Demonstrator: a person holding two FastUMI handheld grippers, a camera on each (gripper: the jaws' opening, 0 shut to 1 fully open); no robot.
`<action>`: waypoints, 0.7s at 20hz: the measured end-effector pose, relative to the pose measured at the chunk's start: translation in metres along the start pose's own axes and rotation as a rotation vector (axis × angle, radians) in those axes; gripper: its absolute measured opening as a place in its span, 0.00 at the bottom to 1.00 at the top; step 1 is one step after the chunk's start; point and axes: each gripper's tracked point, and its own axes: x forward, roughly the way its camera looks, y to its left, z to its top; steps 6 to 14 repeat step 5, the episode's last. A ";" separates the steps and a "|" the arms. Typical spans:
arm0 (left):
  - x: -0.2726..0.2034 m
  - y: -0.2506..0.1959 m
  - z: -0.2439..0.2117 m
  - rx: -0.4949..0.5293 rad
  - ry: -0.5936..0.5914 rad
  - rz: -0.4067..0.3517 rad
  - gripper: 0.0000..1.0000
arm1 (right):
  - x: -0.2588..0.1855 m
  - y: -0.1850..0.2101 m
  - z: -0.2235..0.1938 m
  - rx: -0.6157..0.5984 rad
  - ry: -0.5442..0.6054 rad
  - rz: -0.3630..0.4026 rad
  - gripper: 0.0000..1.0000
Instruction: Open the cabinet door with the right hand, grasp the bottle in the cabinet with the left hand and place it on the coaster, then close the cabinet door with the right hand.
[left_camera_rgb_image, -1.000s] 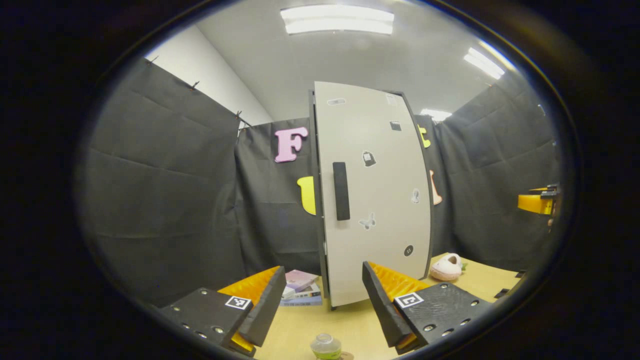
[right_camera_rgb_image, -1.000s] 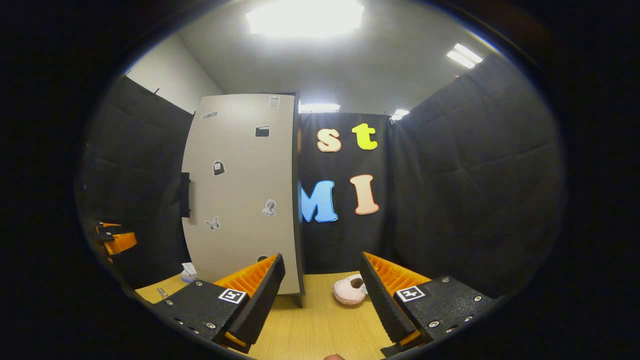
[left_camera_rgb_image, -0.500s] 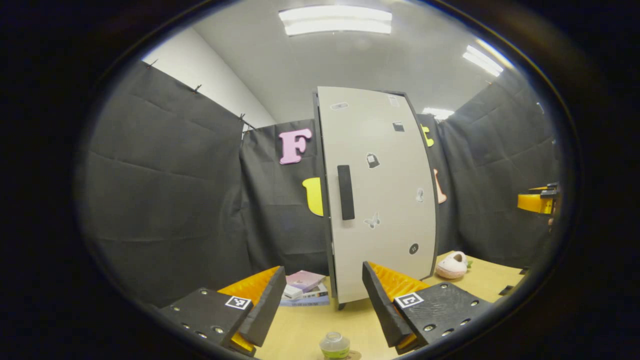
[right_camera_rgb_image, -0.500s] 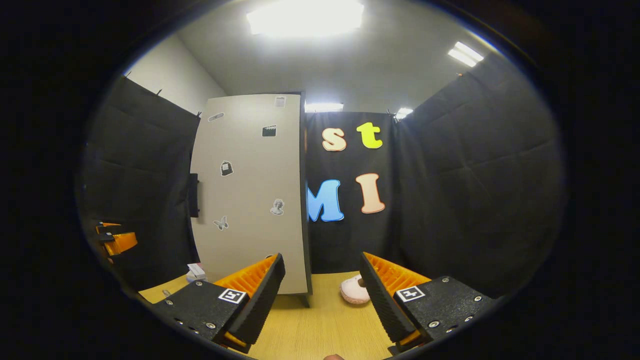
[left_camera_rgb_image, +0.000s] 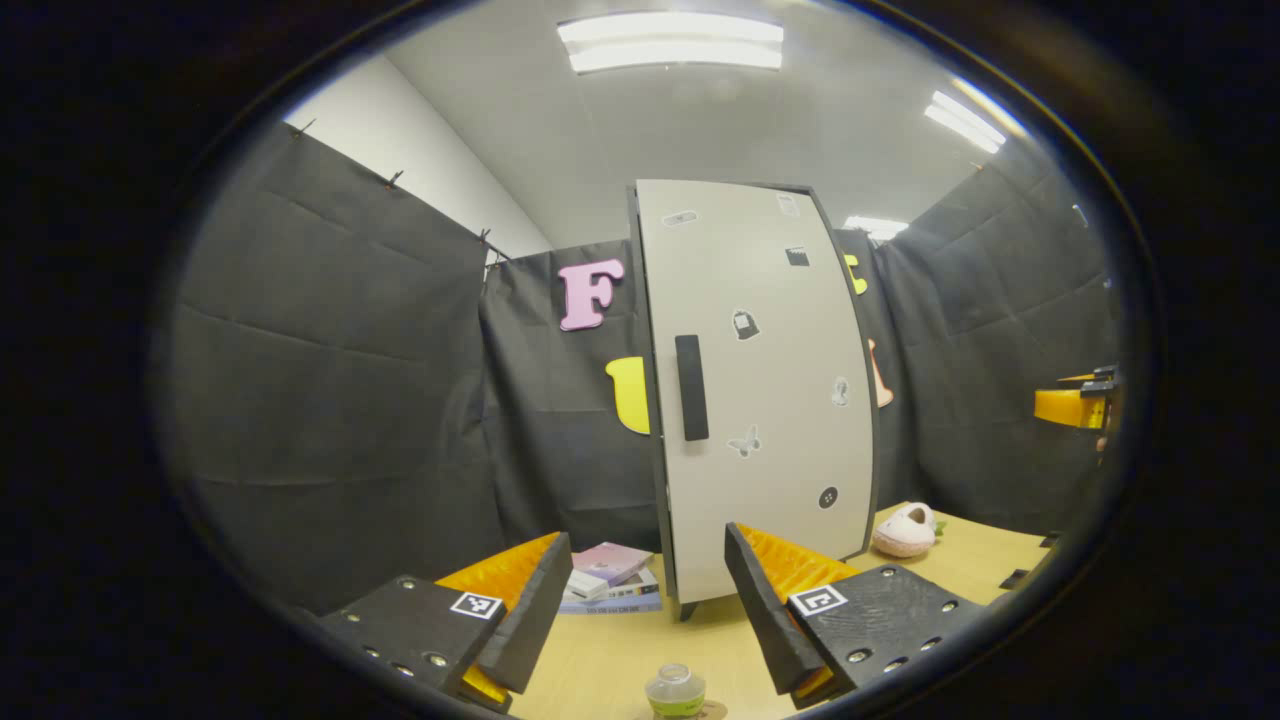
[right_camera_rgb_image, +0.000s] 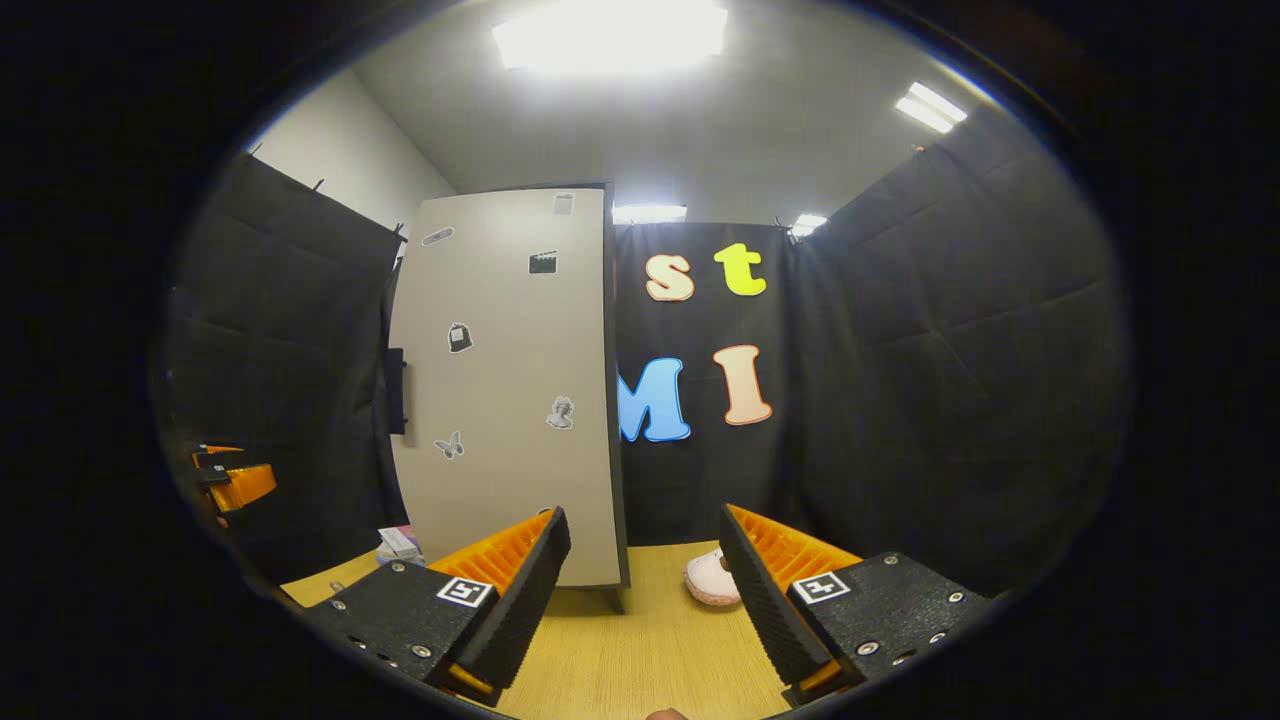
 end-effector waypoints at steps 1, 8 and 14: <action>0.000 0.000 0.000 -0.001 0.000 -0.001 0.88 | 0.000 0.002 0.000 0.001 0.000 0.003 0.93; 0.001 0.003 -0.002 -0.007 0.000 0.001 0.88 | 0.001 0.004 0.004 -0.002 -0.010 0.004 0.93; 0.001 0.003 -0.002 -0.007 0.000 0.001 0.88 | 0.001 0.004 0.004 -0.002 -0.010 0.004 0.93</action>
